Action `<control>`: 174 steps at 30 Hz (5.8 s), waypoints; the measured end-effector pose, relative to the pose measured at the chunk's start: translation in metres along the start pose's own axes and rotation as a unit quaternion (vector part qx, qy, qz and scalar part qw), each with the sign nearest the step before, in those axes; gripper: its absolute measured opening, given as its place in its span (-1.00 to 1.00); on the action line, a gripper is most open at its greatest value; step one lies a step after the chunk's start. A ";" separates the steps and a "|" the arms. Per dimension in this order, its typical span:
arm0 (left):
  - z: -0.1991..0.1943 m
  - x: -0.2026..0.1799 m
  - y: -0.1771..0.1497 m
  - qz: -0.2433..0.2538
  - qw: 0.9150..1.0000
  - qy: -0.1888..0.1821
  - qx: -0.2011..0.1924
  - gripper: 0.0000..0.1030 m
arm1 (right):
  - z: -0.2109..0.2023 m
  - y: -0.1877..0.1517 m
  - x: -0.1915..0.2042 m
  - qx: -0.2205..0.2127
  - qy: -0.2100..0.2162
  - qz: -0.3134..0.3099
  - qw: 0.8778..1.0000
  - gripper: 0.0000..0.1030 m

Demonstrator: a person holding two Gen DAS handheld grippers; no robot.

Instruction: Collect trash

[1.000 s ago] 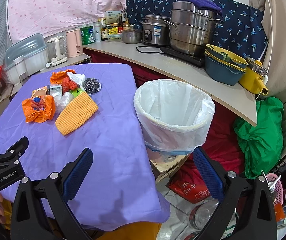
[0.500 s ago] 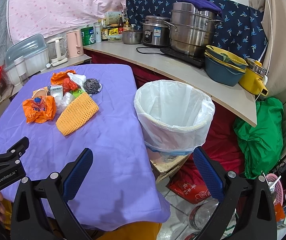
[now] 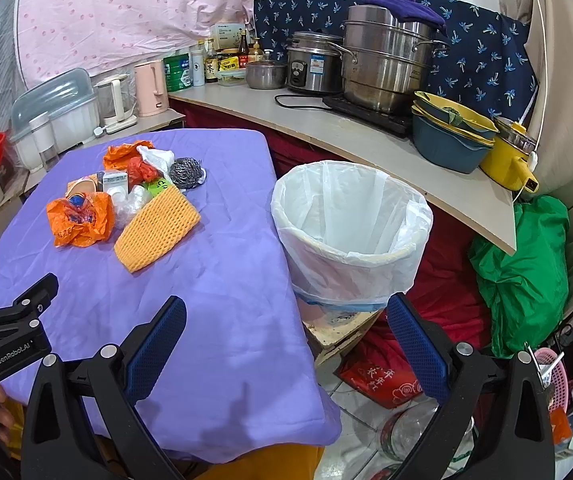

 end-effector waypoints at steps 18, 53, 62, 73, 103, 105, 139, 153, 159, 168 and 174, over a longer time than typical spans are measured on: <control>0.001 0.002 0.000 -0.002 1.000 -0.002 0.002 0.86 | 0.001 0.000 0.001 0.001 0.000 0.001 1.000 0.87; 0.102 0.072 0.010 -0.067 0.995 0.002 0.070 0.86 | 0.094 0.028 0.082 0.031 0.058 -0.004 0.998 0.86; 0.147 0.104 0.021 -0.094 0.993 0.003 0.073 0.86 | 0.156 0.039 0.126 0.053 0.087 -0.001 0.995 0.86; 0.194 0.151 0.024 -0.172 0.981 -0.048 0.071 0.86 | 0.213 0.032 0.146 0.102 0.100 0.016 0.990 0.49; 0.097 0.097 0.041 -0.103 0.987 -0.120 0.019 -0.62 | 0.100 0.040 0.108 0.008 0.137 0.038 0.990 -0.83; 0.084 0.090 0.046 -0.097 0.987 -0.125 0.010 -0.62 | 0.087 0.046 0.095 -0.005 0.133 0.048 0.990 -0.83; 0.069 -0.200 0.189 0.066 0.969 -0.228 -0.074 -0.62 | 0.116 0.121 -0.161 -0.079 -0.035 0.164 0.983 -0.83; 0.111 -0.247 0.185 0.074 0.966 -0.246 -0.039 -0.39 | 0.154 0.115 -0.177 -0.060 -0.049 0.179 0.981 -0.64; 0.103 -0.238 0.190 0.065 0.969 -0.232 -0.055 0.11 | 0.144 0.123 -0.172 -0.076 -0.048 0.182 0.979 -0.26; 0.088 -0.201 0.200 0.043 0.974 -0.209 -0.079 0.28 | 0.113 0.138 -0.149 -0.103 -0.037 0.168 0.980 -0.01; 0.074 -0.168 0.202 0.026 0.977 -0.194 -0.090 0.29 | 0.091 0.145 -0.121 -0.115 -0.023 0.155 0.981 0.04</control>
Point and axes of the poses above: each gripper's, at about its wrist camera, not at the fingertips, and z roughly the way its jaws point, x to its left, y to its top, the point moved 7 cm from there along z, roughly the way its jaws point, and after that the axes turned 4 degrees about z, right-handed, at the moved point
